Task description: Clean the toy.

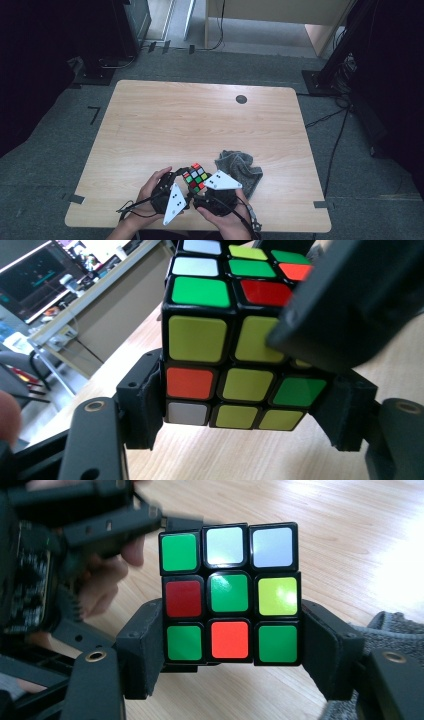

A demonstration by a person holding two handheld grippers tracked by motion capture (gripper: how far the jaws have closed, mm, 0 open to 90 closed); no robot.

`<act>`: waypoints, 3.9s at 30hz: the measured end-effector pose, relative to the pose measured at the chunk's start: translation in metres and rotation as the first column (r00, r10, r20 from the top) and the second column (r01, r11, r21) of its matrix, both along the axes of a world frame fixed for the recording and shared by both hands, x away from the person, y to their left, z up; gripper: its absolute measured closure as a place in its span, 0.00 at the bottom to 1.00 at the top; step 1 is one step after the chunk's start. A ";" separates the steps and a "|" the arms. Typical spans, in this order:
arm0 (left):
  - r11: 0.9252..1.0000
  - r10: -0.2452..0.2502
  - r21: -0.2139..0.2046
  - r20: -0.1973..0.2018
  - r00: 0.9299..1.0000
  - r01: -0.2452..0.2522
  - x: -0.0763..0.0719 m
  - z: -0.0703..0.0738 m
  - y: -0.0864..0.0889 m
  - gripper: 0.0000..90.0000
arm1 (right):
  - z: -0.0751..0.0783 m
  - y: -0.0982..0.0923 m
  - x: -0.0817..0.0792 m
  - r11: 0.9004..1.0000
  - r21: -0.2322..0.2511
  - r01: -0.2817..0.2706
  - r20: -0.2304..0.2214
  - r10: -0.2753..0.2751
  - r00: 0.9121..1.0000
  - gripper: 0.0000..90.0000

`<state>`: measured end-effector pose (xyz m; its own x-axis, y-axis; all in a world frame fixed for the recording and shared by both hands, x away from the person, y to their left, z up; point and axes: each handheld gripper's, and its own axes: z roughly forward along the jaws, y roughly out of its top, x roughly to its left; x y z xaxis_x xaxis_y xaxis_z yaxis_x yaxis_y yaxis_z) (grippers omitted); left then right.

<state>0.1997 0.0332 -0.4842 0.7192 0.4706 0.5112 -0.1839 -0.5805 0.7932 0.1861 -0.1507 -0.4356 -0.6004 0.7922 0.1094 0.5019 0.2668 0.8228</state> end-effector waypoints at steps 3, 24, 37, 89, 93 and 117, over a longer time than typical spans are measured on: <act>0.999 -0.002 -0.035 -0.044 0.999 0.001 0.004 0.002 0.005 0.36 | 0.001 -0.009 0.003 0.997 0.082 -0.008 -0.007 0.009 1.000 0.32; 0.949 -0.044 -0.304 -0.382 0.923 -0.081 0.040 0.020 0.051 0.37 | -0.032 -0.078 0.038 0.989 -0.113 0.098 0.014 -0.097 0.995 0.28; 0.922 -0.103 -0.378 -0.447 0.889 -0.083 0.045 0.023 0.058 0.37 | -0.077 -0.083 0.052 0.960 -0.225 0.165 -0.049 -0.180 0.982 0.34; 0.983 -0.123 -0.176 -0.362 0.924 0.061 0.016 0.021 0.013 0.37 | 0.022 -0.027 -0.018 0.986 0.167 -0.029 0.240 -0.012 0.971 0.80; 0.982 -0.130 -0.178 -0.358 0.925 0.069 0.015 0.021 0.013 0.37 | 0.018 -0.019 -0.020 0.986 0.161 -0.052 0.231 0.013 0.973 0.79; 0.979 -0.134 -0.190 -0.356 0.925 0.069 0.015 0.021 0.016 0.38 | 0.016 -0.022 -0.016 0.980 0.196 -0.043 0.193 0.004 0.981 0.79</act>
<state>0.2150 0.0489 -0.4627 0.8888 0.4417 0.1220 0.0869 -0.4239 0.9015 0.1699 -0.1725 -0.4199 -0.6435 0.7517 0.1445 0.3265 0.0988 0.9400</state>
